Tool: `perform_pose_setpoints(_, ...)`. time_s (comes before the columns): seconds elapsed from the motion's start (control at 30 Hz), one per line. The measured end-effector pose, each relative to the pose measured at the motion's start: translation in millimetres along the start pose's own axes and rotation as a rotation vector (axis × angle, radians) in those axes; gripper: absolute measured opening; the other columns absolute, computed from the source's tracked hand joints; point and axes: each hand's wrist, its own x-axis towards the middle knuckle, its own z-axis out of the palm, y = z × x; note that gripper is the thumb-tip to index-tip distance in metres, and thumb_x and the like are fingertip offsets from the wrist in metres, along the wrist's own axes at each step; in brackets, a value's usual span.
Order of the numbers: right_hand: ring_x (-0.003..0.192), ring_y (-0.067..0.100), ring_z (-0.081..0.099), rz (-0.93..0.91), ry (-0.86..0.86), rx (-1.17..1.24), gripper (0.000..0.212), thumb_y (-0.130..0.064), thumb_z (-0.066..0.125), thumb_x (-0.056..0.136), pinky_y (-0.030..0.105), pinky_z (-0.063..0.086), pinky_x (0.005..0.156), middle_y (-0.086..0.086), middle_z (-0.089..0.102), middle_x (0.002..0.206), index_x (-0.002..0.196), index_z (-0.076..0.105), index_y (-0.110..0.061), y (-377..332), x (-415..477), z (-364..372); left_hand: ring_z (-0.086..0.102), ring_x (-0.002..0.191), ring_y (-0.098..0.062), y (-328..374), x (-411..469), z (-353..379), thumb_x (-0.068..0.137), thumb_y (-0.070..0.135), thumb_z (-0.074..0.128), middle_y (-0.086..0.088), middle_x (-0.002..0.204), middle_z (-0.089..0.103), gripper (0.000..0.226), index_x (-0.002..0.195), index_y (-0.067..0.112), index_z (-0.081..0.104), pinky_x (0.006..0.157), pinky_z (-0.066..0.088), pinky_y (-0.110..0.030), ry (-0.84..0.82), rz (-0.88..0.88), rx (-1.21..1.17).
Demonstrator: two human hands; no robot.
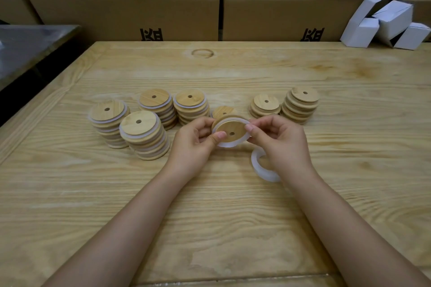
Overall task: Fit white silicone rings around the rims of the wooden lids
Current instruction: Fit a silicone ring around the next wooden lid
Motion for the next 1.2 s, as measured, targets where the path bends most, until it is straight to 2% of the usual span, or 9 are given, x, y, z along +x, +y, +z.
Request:
perform_pose_setpoints(0.13,0.079,0.018,0.071,0.161,-0.018,0.263,0.004,-0.003,0.068,0.080,0.026,0.058,0.074,0.006,0.073,0.076,0.080,0.066,-0.001,-6,2,-4,0.067,0.073,-0.001,3,0,1,0.084,-0.006,0.059,0.011,0.072,0.071,0.021,0.090,0.015,0.061,0.061,0.055,-0.019,0.008,-0.017,-0.091)
perform_pose_setpoints(0.23,0.077,0.017,0.071,0.196,-0.052,0.303,0.002,-0.001,0.067,0.080,0.026,0.057,0.075,0.006,0.072,0.072,0.080,0.066,0.000,-9,2,-4,0.068,0.071,-0.004,5,-1,2,0.085,-0.006,0.058,0.008,0.071,0.071,0.018,0.091,0.011,0.060,0.058,0.054,-0.019,0.024,-0.045,-0.171)
perform_pose_setpoints(0.37,0.077,0.016,0.070,0.141,-0.070,0.249,0.004,-0.001,0.066,0.081,0.026,0.057,0.075,0.006,0.072,0.074,0.078,0.066,-0.002,-12,0,-2,0.069,0.076,-0.010,5,-2,-1,0.086,-0.001,0.056,0.003,0.077,0.073,0.013,0.094,0.009,0.061,0.064,0.058,-0.026,0.004,-0.074,-0.238)
perform_pose_setpoints(0.5,0.075,0.014,0.068,0.088,-0.077,0.194,0.005,-0.001,0.066,0.082,0.022,0.056,0.073,0.007,0.070,0.076,0.077,0.066,-0.004,-13,-2,-2,0.070,0.078,-0.012,4,-1,-3,0.086,0.003,0.057,0.001,0.079,0.073,0.011,0.095,0.008,0.061,0.064,0.057,-0.026,-0.059,-0.089,-0.238)
perform_pose_setpoints(0.63,0.074,0.013,0.067,-0.035,-0.068,0.012,0.011,-0.003,0.067,0.083,0.024,0.056,0.073,-0.003,0.069,0.074,0.076,0.066,-0.012,-14,-3,-3,0.070,0.079,-0.015,6,-2,-4,0.076,0.015,0.063,-0.002,0.082,0.073,0.024,0.099,0.008,0.061,0.063,0.058,-0.029,-0.122,-0.091,-0.212)
perform_pose_setpoints(0.8,0.069,-0.001,0.063,-0.152,-0.073,-0.211,0.017,-0.008,0.067,0.082,0.011,0.048,0.066,-0.018,0.067,0.070,0.074,0.065,-0.023,-13,-9,1,0.068,0.069,-0.017,9,-7,0,0.072,0.025,0.065,-0.004,0.075,0.071,0.030,0.098,0.010,0.065,0.054,0.059,-0.035,-0.182,-0.097,-0.147)
perform_pose_setpoints(0.97,0.072,0.002,0.063,-0.212,0.015,-0.347,0.014,-0.015,0.069,0.081,0.019,0.051,0.070,-0.015,0.066,0.075,0.077,0.061,-0.027,-10,-14,7,0.068,0.067,-0.019,6,-6,3,0.080,0.016,0.063,-0.007,0.072,0.069,0.017,0.095,0.007,0.061,0.055,0.059,-0.037,-0.126,-0.122,-0.206)
perform_pose_setpoints(1.07,0.071,0.002,0.063,-0.229,0.045,-0.390,0.008,-0.016,0.069,0.081,0.022,0.051,0.070,-0.013,0.067,0.076,0.079,0.063,-0.020,-8,-15,10,0.068,0.069,-0.019,4,-4,3,0.078,0.016,0.063,-0.006,0.074,0.069,0.017,0.092,0.008,0.060,0.058,0.059,-0.037,-0.086,-0.136,-0.251)
perform_pose_setpoints(1.2,0.072,0.011,0.067,-0.083,0.024,-0.271,0.009,-0.011,0.070,0.082,0.030,0.055,0.070,-0.004,0.070,0.076,0.075,0.065,-0.015,-9,-11,8,0.068,0.070,-0.014,3,-2,2,0.085,0.008,0.057,0.000,0.075,0.070,0.009,0.093,0.010,0.060,0.058,0.058,-0.033,-0.071,-0.136,-0.283)
